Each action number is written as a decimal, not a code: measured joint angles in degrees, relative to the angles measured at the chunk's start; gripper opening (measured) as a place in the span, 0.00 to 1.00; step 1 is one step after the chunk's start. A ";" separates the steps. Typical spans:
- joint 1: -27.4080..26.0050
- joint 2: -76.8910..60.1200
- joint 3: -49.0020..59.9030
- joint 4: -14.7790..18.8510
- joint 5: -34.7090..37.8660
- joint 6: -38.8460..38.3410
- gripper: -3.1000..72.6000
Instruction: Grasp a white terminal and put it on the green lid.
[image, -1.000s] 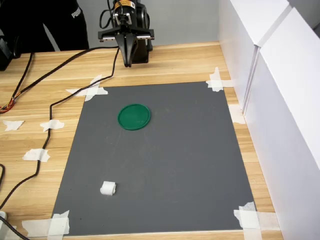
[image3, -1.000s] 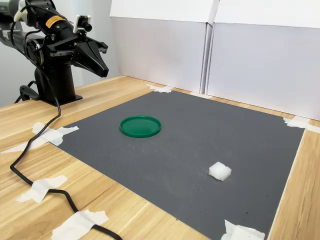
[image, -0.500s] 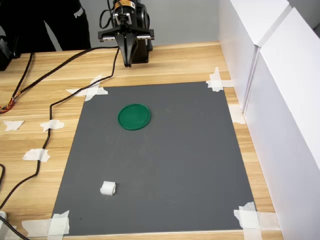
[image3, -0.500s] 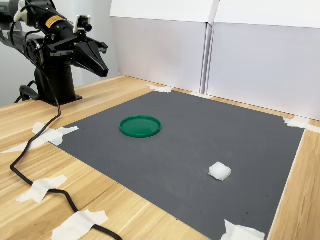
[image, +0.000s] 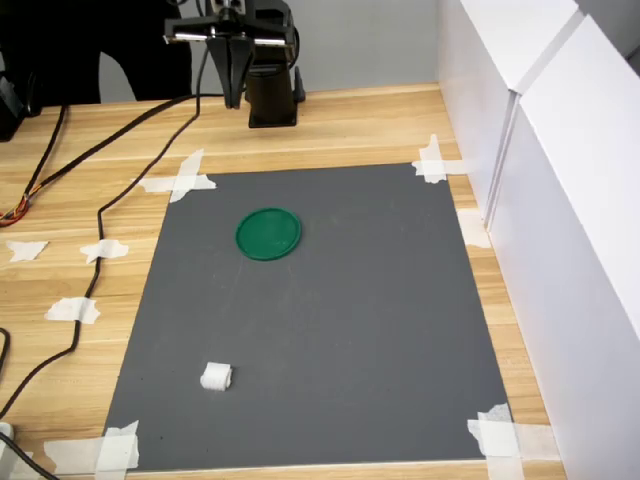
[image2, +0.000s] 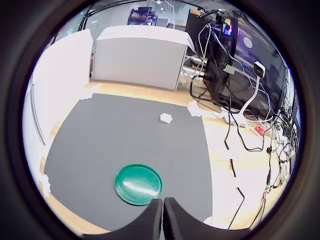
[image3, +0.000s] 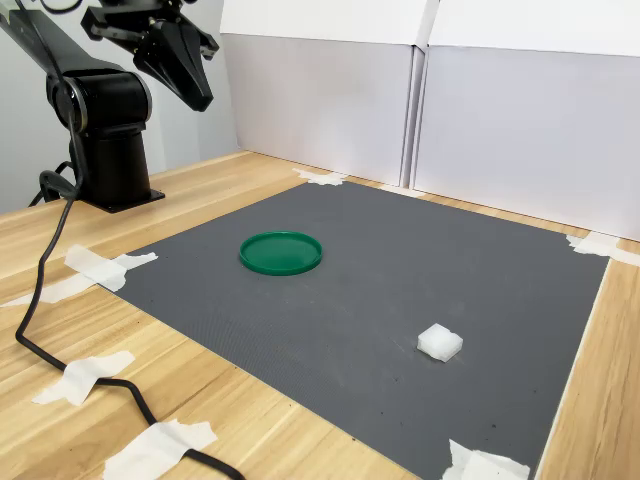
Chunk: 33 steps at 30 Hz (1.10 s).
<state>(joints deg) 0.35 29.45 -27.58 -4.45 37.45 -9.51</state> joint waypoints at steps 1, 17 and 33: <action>0.00 1.68 -1.90 -0.13 1.54 0.00 0.02; 0.00 27.43 -20.34 2.63 11.49 -12.85 0.07; -9.13 46.88 -39.61 13.70 16.06 -32.08 0.92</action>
<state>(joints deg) -8.78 76.33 -67.19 9.24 53.51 -41.59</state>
